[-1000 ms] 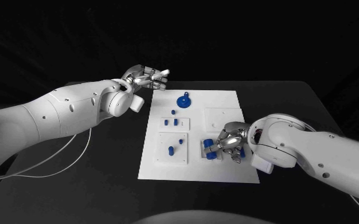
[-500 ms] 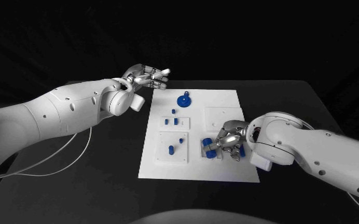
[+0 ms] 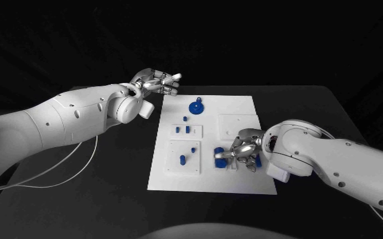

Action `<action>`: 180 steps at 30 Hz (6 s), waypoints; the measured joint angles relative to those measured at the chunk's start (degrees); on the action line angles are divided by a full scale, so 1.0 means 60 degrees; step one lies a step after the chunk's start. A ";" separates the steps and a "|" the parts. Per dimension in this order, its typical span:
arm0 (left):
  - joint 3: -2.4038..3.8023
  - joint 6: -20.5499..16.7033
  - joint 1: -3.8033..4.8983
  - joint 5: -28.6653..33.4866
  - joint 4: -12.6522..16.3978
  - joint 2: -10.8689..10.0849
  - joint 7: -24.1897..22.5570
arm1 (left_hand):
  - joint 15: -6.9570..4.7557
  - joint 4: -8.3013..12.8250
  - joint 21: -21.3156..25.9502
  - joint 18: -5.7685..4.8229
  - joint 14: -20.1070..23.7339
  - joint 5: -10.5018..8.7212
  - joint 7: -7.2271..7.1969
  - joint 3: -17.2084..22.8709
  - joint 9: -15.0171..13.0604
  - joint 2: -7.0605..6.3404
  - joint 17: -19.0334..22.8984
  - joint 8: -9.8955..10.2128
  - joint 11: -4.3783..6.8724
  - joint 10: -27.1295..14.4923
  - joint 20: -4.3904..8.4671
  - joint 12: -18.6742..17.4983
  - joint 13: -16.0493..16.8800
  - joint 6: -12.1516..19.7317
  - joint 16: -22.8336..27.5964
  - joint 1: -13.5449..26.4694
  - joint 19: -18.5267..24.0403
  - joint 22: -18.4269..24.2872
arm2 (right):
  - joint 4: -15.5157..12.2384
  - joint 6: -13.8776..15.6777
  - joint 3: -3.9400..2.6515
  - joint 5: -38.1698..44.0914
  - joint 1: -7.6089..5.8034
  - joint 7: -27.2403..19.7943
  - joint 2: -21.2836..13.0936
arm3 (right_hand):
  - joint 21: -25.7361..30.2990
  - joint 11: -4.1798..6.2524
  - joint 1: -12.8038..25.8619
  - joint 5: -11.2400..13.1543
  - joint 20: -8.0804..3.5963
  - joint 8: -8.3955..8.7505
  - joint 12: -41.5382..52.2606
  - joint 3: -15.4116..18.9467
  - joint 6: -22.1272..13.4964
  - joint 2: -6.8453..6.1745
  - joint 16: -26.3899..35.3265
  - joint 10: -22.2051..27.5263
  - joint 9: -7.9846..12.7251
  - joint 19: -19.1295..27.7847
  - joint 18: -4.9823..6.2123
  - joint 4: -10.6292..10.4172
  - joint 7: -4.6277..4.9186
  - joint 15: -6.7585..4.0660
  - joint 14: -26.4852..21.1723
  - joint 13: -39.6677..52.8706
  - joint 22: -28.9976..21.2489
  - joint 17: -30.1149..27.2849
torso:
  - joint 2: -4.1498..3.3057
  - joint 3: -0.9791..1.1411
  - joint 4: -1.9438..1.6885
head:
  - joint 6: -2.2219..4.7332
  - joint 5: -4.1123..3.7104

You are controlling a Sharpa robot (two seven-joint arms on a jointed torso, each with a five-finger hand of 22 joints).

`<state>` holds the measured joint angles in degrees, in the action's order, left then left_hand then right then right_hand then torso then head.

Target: Assemble the parts on the task board

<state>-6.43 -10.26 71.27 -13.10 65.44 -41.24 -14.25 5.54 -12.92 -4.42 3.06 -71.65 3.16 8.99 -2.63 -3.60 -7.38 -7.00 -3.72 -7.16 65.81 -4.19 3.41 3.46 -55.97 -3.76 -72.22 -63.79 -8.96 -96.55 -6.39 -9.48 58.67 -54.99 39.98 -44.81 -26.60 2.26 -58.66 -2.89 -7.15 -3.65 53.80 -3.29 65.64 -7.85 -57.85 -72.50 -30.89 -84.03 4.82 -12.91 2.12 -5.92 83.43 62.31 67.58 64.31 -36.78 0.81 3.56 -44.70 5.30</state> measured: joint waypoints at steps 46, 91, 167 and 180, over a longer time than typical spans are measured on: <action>-0.0004 0.0106 0.0000 -0.0050 -0.0005 -0.0098 0.0085 | 0.0000 0.0000 0.0000 0.0000 0.0000 0.0000 0.0000 0.0000 0.0000 0.0000 0.0000 0.0000 0.0000 0.0000 0.0000 0.0000 -0.0001 0.0000 0.0000 0.0000 0.0000 0.0001 | -0.0837 -0.0534 0.0023 0.0059 0.0041 0.0029 -0.0770 | -0.0368 0.0188 -0.0540 -0.1628 0.0000 0.0039 0.0299 0.2375 0.0341 0.1605 -0.0211 -0.0186 -0.3406 0.0000 -0.0100 0.1428 -0.0238 -0.0036 0.0036 0.0219 0.0088 0.0090 | -0.0006 0.0004 -0.0006 | -0.0018 0.0005; -0.0008 0.0204 0.0000 -0.0117 -0.0014 -0.0125 0.0196 | 0.0000 0.0459 -0.0037 -0.0001 0.0000 0.0035 0.0000 0.0013 0.0000 0.0265 -0.0016 0.0000 0.0000 0.0000 0.0000 0.0000 -0.0001 -0.0001 0.0000 0.0163 0.0000 0.0050 | -0.0514 -0.0271 -0.0002 0.0545 0.0188 -0.0069 -0.0475 | -0.0482 0.0256 -0.0499 -0.2263 -0.0070 0.0038 0.0483 0.2599 0.0559 0.2109 -0.0249 -0.0254 -0.3452 -0.0001 -0.0078 0.1795 -0.0389 -0.0068 0.0068 0.0450 0.0127 0.0064 | 0.0004 -0.0003 -0.0005 | -0.0159 0.0006; -0.0011 0.0272 0.0000 -0.0156 -0.0022 -0.0185 0.0287 | -0.0036 0.0459 -0.0036 0.0000 0.0035 0.0035 0.0000 0.0013 0.0000 0.0264 -0.0018 0.0000 0.0000 0.0000 0.0000 0.0000 -0.0001 0.0000 0.0000 0.0163 0.0000 0.0071 | -0.0573 0.0053 -0.0288 0.0690 0.0512 -0.0383 -0.0486 | -0.0724 0.0372 -0.0542 -0.2922 -0.0138 0.0038 0.0529 -0.0351 0.0795 0.0992 -0.0249 -0.0411 -0.3627 -0.0001 -0.0225 0.2138 -0.0557 -0.0134 0.0062 0.0606 0.0129 -0.0023 | 0.0000 -0.0002 -0.0006 | -0.0180 0.0035; -0.0012 0.0284 0.0000 -0.0166 -0.0022 -0.0197 0.0304 | -0.0036 0.0458 -0.0036 0.0000 0.0035 0.0035 0.0000 0.0013 0.0000 0.0264 -0.0017 0.0000 0.0000 0.0000 0.0000 0.0000 -0.0001 -0.0001 0.0000 0.0163 0.0000 0.0070 | -0.0583 0.0160 -0.0288 0.0748 0.0531 -0.0299 -0.0563 | -0.0724 0.0358 -0.0541 -0.2922 -0.0138 0.0038 0.0566 -0.0322 0.0794 0.0993 -0.0248 -0.0425 -0.3654 -0.0001 -0.0225 0.2167 -0.0556 -0.0132 0.0062 0.0618 0.0119 -0.0043 | 0.0002 -0.0001 0.0002 | -0.0173 0.0038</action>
<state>-6.51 -8.55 71.27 -14.10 65.31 -42.42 -12.43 5.33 -10.17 -4.63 3.06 -71.44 3.37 8.99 -2.56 -3.59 -5.80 -7.10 -3.72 -7.15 65.81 -4.19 3.41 3.45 -55.98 -3.76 -71.24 -63.79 -8.54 -100.05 -5.43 -11.20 63.16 -51.80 38.18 -48.19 -30.95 4.41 -61.90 -20.42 -7.98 -3.43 57.20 -5.22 70.40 -1.89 -59.34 -75.06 -52.81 -84.03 3.47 0.09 -1.21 -6.71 83.80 66.02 68.30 64.05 -36.77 0.81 3.57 -45.74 5.53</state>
